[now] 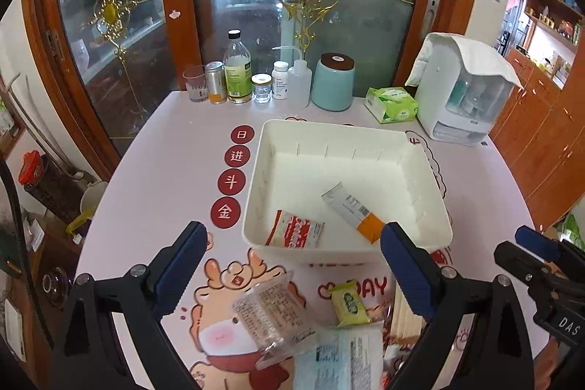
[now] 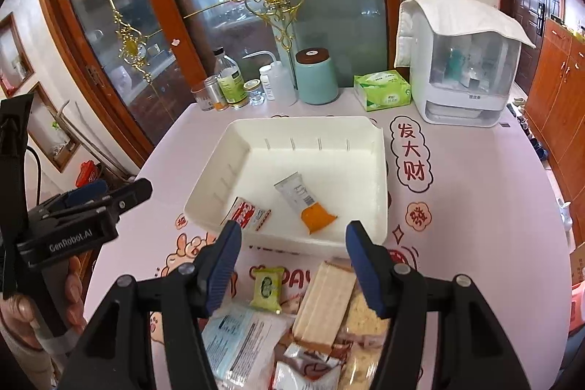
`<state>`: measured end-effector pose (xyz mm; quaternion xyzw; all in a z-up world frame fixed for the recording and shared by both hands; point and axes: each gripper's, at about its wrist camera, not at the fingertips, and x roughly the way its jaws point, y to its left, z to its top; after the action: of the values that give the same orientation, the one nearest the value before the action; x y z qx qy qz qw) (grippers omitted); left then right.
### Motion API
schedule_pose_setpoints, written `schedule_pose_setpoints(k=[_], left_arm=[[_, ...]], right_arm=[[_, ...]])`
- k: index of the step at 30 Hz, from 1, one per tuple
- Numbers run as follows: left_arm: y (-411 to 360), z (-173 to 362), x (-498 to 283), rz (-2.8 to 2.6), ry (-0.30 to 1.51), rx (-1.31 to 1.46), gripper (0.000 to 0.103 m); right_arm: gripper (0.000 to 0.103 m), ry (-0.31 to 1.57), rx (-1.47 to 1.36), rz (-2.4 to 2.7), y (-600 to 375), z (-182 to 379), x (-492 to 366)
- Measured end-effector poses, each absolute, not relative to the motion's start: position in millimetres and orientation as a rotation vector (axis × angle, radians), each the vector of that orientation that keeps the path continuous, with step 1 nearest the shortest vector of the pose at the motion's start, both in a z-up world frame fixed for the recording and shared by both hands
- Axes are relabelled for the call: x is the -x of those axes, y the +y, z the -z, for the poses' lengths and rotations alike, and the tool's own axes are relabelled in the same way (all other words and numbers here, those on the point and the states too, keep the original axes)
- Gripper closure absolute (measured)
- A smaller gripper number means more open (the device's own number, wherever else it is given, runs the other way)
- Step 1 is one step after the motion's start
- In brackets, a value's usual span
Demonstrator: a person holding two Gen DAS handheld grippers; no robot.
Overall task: Organize snacks
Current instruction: 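Move both open grippers back to the snack pile, then grasp the blue foil packet with the left gripper while the right grasps the white printed bag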
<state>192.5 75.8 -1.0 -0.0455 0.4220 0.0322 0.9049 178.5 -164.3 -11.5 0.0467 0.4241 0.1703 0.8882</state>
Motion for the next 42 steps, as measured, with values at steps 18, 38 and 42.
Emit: schedule_pose_setpoints(k=[18,38,42], left_arm=[[74,-9,-106,-0.017,0.82,0.082,0.008],[75,136,-35,0.0,1.013,0.012,0.008],[74,174,-30,-0.007,1.067,0.022,0.008]], right_arm=[[0.043,0.931,-0.079,-0.331,-199,27,-123],[0.043,1.17,-0.054,-0.334,-180,139,-64],[0.043,1.207,-0.074,-0.324,-174,156,-66]])
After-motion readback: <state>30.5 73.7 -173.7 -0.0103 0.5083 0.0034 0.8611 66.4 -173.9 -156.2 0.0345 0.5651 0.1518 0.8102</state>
